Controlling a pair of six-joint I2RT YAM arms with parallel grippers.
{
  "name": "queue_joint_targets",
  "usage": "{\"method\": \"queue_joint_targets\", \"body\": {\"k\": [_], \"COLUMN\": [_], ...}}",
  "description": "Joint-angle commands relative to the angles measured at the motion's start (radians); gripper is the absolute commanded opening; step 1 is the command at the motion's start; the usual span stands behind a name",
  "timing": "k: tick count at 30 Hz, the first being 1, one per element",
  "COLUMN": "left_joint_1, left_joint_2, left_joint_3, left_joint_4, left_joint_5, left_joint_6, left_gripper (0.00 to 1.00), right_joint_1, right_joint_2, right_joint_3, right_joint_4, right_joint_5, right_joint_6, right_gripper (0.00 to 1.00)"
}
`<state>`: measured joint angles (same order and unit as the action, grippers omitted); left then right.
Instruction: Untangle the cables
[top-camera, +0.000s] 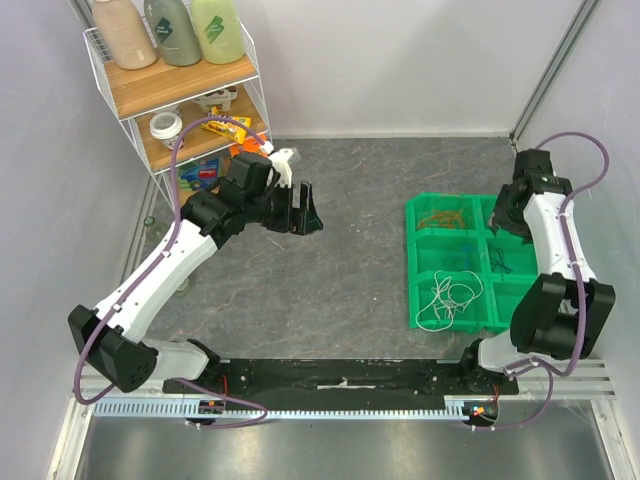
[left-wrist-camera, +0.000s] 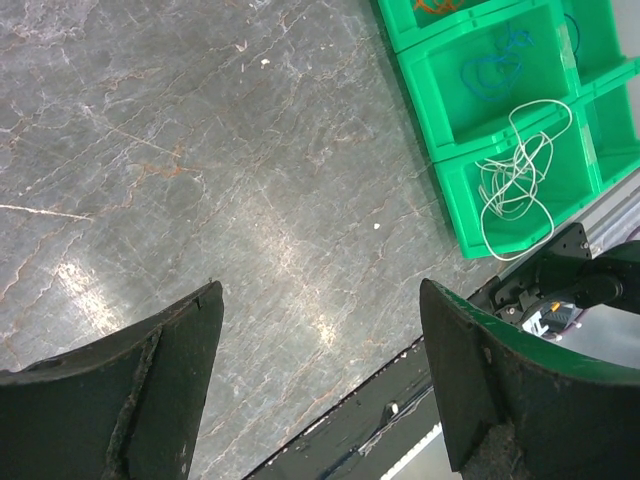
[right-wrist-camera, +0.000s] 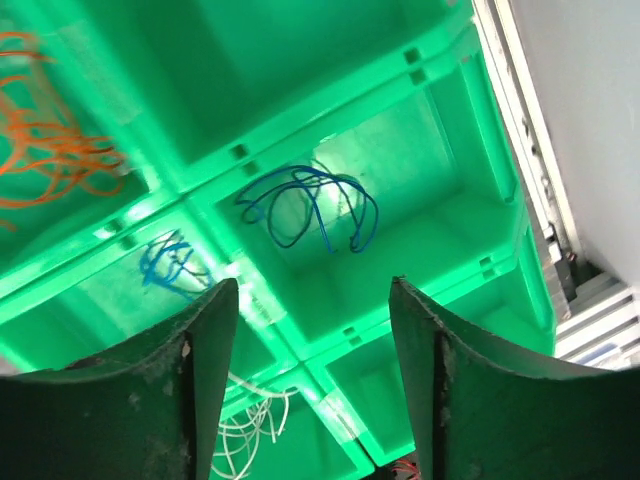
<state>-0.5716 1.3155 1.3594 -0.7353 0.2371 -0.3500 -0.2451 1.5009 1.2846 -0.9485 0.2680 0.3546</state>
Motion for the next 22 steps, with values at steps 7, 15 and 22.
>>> {"method": "queue_joint_targets", "body": {"k": [7,15,22], "left_joint_1": [-0.001,-0.001,-0.002], "left_joint_2": [0.057,-0.027,-0.151], "left_joint_3": [0.144,0.152,0.286], "left_joint_4": [-0.009,0.080,0.154], "left_joint_5": [-0.010,0.013,-0.119], "left_joint_6": [-0.007,-0.060,-0.038], "left_gripper": [0.83,0.81,0.85], "right_joint_1": [0.455,0.596,0.599], "right_joint_2": [-0.202,-0.327,-0.465], "right_joint_3": [0.216,0.237,0.349], "right_joint_4": [-0.004,0.207,0.345], "right_joint_5": [-0.154,-0.384,-0.242], "right_joint_6": [0.003,0.011,-0.065], "right_gripper": [0.98,0.98,0.98]}}
